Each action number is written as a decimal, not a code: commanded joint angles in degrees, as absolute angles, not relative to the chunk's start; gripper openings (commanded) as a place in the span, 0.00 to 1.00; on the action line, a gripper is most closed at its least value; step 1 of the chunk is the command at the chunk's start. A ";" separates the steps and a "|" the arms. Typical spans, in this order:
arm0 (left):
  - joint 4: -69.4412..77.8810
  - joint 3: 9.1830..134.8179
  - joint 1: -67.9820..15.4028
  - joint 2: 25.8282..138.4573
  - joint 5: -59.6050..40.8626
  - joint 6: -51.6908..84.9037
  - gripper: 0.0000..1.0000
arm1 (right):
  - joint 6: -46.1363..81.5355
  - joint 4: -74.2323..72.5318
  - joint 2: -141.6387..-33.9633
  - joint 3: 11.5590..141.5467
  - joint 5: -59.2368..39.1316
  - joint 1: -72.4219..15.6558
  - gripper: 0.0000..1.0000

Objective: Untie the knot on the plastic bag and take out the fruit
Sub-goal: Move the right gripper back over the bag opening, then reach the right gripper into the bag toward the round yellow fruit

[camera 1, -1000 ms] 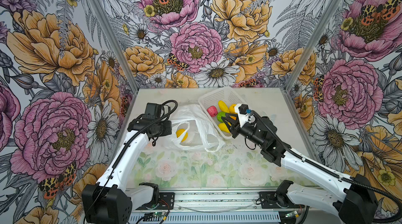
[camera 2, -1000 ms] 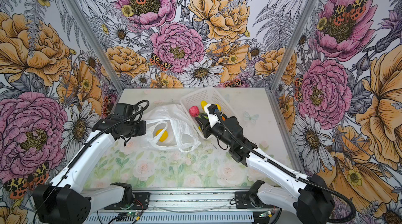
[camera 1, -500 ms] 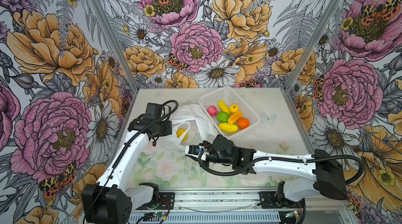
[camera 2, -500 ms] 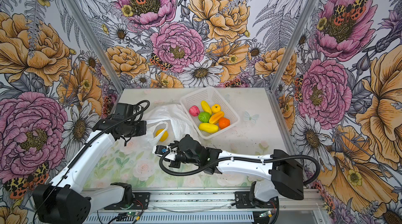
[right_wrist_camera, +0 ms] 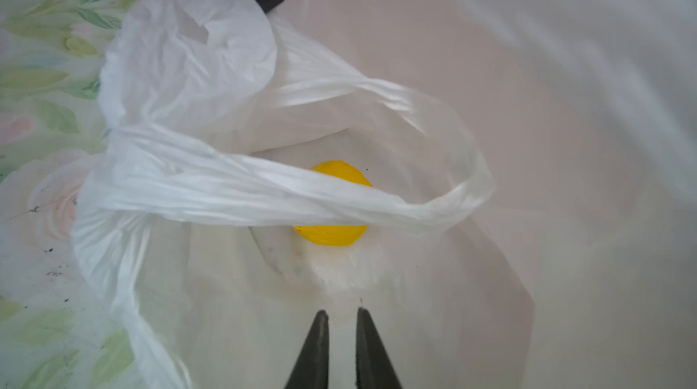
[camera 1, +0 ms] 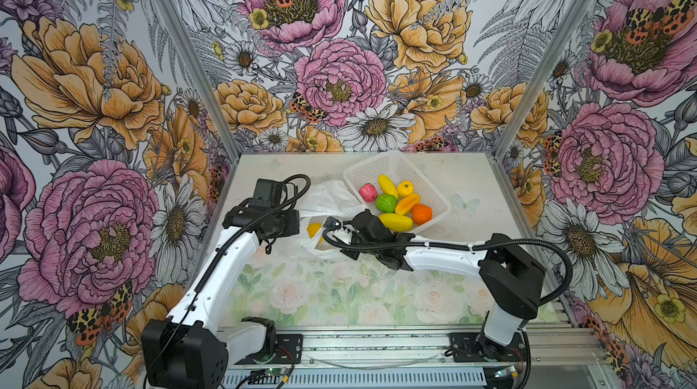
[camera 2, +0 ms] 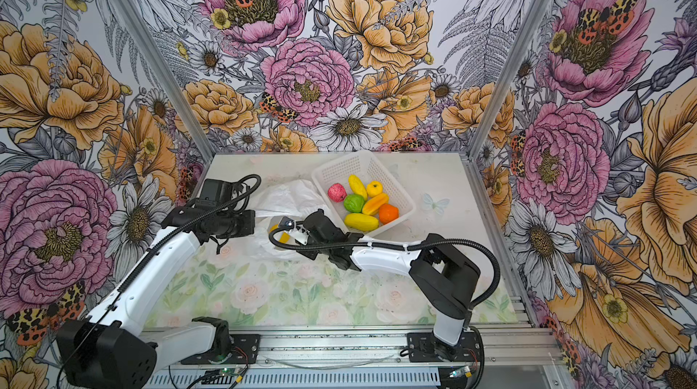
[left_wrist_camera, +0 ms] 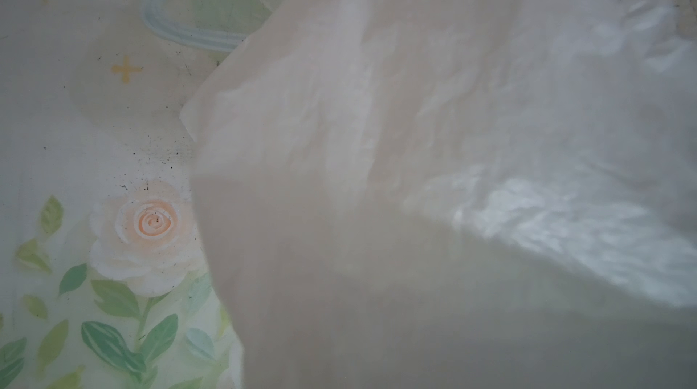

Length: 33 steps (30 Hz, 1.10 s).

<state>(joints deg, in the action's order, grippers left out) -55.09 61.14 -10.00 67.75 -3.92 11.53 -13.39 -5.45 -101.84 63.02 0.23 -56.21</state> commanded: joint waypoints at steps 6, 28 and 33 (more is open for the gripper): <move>-54.87 60.62 -10.54 68.03 -4.29 11.06 0.00 | -16.43 -0.48 -107.78 69.25 -4.65 -60.05 0.50; -54.89 60.59 -10.63 68.19 -4.35 11.07 0.00 | -2.25 0.96 -120.70 84.46 9.60 -59.57 0.80; -54.85 60.62 -10.57 68.05 -4.41 11.02 0.00 | -1.09 0.83 -125.80 88.62 3.87 -58.36 0.87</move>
<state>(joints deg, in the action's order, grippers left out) -55.07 61.14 -10.00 68.01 -3.90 11.53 -3.55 1.17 -122.50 86.00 6.96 -58.28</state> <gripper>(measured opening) 0.050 0.861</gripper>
